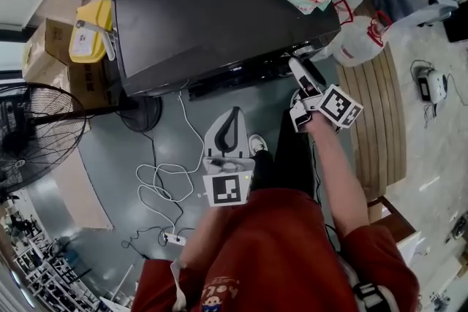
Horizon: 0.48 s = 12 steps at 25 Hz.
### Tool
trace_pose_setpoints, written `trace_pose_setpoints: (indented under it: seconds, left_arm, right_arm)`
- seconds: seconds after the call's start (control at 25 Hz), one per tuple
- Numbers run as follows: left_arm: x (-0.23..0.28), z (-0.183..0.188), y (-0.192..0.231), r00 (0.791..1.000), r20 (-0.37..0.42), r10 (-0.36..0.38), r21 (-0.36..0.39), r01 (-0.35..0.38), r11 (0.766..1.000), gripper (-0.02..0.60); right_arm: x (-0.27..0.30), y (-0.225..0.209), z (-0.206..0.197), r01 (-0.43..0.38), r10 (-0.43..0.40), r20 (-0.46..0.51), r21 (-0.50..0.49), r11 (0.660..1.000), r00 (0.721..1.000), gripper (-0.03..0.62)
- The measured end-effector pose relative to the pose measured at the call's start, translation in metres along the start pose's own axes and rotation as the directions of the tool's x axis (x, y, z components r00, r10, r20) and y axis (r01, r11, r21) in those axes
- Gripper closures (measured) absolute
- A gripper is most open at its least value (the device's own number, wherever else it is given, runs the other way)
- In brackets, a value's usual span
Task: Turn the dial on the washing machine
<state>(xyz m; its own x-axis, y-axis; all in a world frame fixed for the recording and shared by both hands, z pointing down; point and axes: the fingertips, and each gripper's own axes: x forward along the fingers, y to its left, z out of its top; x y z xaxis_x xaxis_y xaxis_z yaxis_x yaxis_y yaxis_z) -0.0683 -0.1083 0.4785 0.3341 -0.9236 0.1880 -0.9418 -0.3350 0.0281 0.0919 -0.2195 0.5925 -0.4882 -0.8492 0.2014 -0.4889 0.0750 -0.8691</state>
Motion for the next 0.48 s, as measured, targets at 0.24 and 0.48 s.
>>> trace_pose_setpoints:
  seconds: [0.24, 0.48]
  left_arm:
    - [-0.006, 0.005, 0.003, 1.000, 0.017, 0.002, -0.010, -0.002, 1.000, 0.572]
    - [-0.011, 0.005, 0.004, 1.000, 0.022, 0.004, -0.022, -0.004, 1.000, 0.572]
  right_arm:
    - [-0.013, 0.007, 0.000, 0.093, -0.099, -0.021, -0.183, 0.979, 0.995, 0.221]
    - [-0.019, 0.014, 0.000, 0.151, -0.179, -0.026, -0.430, 0.890, 0.983, 0.221]
